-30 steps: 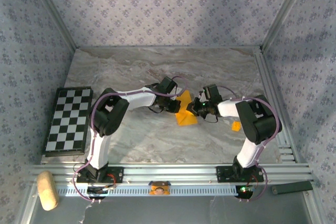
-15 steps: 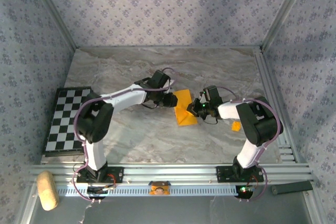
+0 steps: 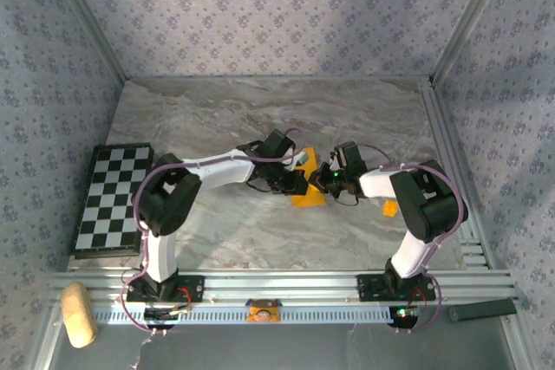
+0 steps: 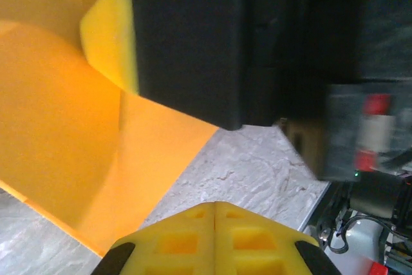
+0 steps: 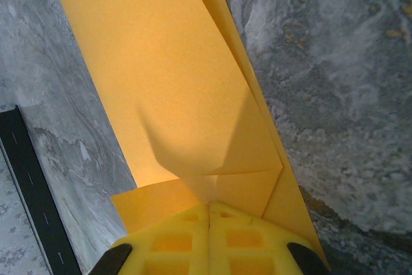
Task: Fold a paper plane with a square sheet of paper (pick it up from the middle)
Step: Fold the triangle a second time at the center of the table.
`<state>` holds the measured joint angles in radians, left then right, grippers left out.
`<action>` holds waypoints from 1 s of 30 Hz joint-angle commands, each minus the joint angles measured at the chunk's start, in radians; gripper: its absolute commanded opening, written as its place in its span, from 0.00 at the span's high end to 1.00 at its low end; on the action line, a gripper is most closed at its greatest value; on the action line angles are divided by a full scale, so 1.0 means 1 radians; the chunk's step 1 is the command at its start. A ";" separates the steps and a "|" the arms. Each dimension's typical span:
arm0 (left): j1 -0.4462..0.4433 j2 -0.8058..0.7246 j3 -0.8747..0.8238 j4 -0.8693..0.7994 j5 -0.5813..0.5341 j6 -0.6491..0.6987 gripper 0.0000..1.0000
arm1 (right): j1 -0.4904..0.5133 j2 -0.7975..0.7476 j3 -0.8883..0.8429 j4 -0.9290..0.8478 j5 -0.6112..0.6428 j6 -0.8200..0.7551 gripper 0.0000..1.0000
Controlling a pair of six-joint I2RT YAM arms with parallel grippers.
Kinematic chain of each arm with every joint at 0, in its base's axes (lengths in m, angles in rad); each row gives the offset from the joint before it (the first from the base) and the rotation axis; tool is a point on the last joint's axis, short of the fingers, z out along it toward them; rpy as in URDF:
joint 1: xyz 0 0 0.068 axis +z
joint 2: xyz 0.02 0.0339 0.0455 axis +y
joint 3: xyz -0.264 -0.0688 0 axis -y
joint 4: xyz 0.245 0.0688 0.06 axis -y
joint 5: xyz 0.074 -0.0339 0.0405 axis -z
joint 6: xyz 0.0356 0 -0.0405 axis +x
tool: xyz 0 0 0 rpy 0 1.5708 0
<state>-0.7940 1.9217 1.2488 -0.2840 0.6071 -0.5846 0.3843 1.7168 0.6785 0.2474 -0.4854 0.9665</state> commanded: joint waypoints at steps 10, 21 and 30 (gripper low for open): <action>0.003 0.069 0.052 0.029 0.023 -0.009 0.94 | 0.007 0.018 -0.024 -0.057 0.042 0.016 0.96; 0.004 0.120 0.068 -0.015 -0.025 0.032 0.93 | 0.007 0.028 -0.025 -0.068 0.044 0.008 0.96; 0.007 0.101 -0.029 0.024 -0.042 0.014 0.93 | 0.003 0.030 -0.031 -0.082 0.053 -0.006 0.96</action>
<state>-0.7914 2.0312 1.2526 -0.2668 0.5751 -0.5739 0.3851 1.7168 0.6773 0.2481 -0.4847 0.9726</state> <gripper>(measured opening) 0.068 0.052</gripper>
